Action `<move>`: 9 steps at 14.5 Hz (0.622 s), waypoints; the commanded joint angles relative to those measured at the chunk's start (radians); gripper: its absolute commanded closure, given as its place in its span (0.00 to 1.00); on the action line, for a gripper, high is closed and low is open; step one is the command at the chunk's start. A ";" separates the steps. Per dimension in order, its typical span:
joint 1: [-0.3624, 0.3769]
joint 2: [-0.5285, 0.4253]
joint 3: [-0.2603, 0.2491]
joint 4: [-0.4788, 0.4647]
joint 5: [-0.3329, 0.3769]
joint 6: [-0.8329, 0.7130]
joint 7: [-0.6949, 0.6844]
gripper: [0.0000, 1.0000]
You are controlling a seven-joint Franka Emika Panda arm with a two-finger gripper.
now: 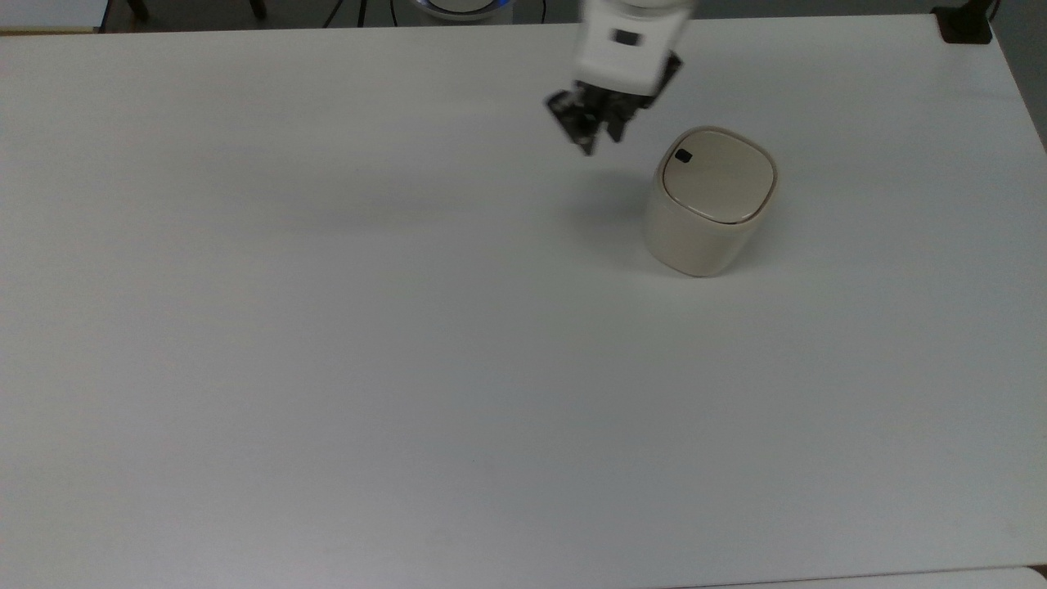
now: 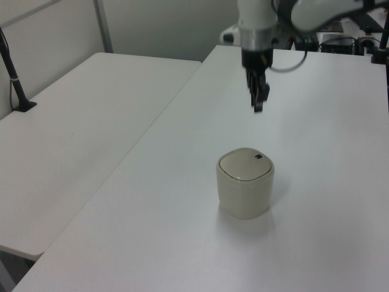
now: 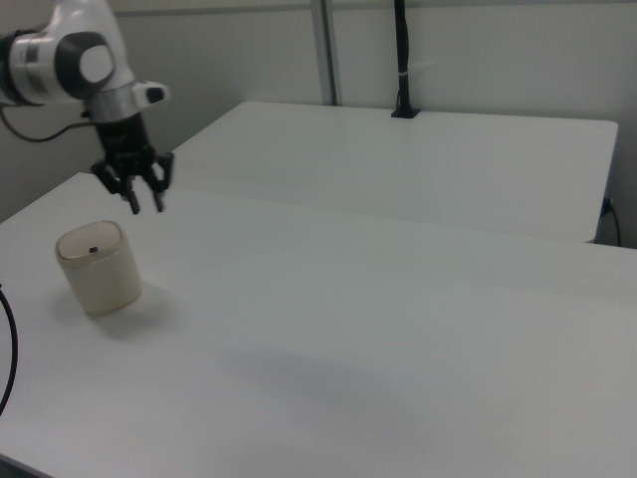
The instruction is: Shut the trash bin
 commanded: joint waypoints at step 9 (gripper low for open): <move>-0.285 -0.141 0.006 -0.033 -0.085 -0.153 0.264 0.00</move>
